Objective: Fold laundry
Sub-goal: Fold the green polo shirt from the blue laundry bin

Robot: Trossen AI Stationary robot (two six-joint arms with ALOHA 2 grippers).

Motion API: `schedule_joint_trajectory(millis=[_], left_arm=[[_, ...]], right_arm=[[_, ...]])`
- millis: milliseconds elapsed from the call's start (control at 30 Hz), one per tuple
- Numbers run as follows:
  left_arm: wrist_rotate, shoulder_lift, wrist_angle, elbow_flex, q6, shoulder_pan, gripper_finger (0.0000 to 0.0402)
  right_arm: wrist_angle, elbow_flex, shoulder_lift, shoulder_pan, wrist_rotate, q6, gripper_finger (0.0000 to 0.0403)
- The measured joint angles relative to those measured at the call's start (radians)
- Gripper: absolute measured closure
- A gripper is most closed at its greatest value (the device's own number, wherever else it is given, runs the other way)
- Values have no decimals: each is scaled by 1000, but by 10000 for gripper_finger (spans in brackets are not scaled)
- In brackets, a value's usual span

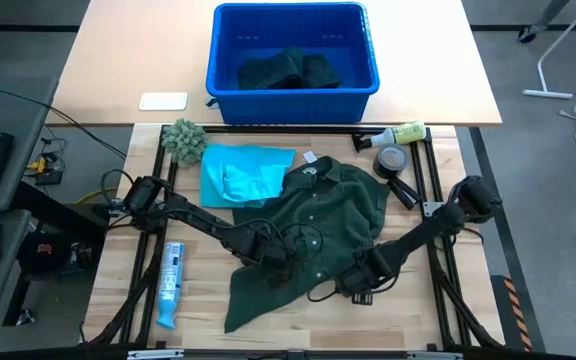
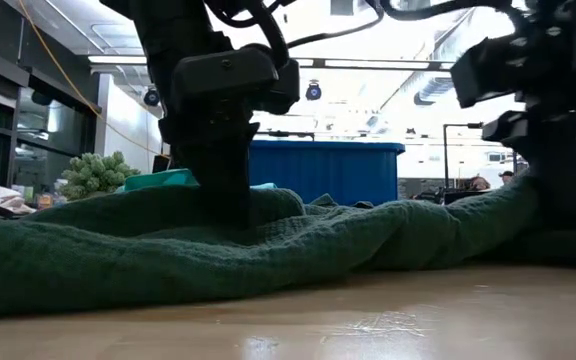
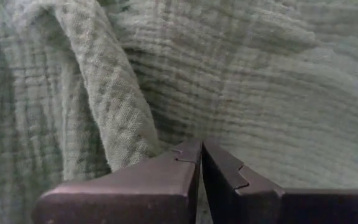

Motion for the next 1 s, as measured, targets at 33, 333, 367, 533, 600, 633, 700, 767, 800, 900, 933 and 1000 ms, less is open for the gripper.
schedule_joint_trajectory(millis=[33,333,367,533,600,633,700,767,800,900,933,1000], left_arm=[[0,0,0,0,6,-1,402],[-19,0,0,0,22,-1,402],[-19,0,0,0,22,-1,402],[-19,0,0,0,22,0,402],[-18,0,-1,0,22,0,402],[-17,0,-1,0,23,0,402],[-14,0,-1,0,33,0,402],[-13,0,-3,0,44,0,402],[-13,0,-3,0,48,0,402],[-10,0,-4,0,56,0,402],[-10,0,-6,0,56,0,402],[-10,0,-6,0,56,-1,402]], right_arm=[[0,0,0,-5,0,0,240],[7,0,40,-26,-10,0,243],[11,0,52,-26,-25,0,247],[59,6,118,-27,-147,-9,351],[99,6,128,-26,-209,-5,387],[123,5,129,-23,-235,4,388],[155,5,117,-13,-273,21,396],[166,1,92,-7,-323,1,399],[163,-2,78,-5,-351,-7,400],[179,-3,8,3,-441,-38,401],[183,-1,-20,5,-467,-43,401],[184,-2,-60,11,-511,-59,402]])
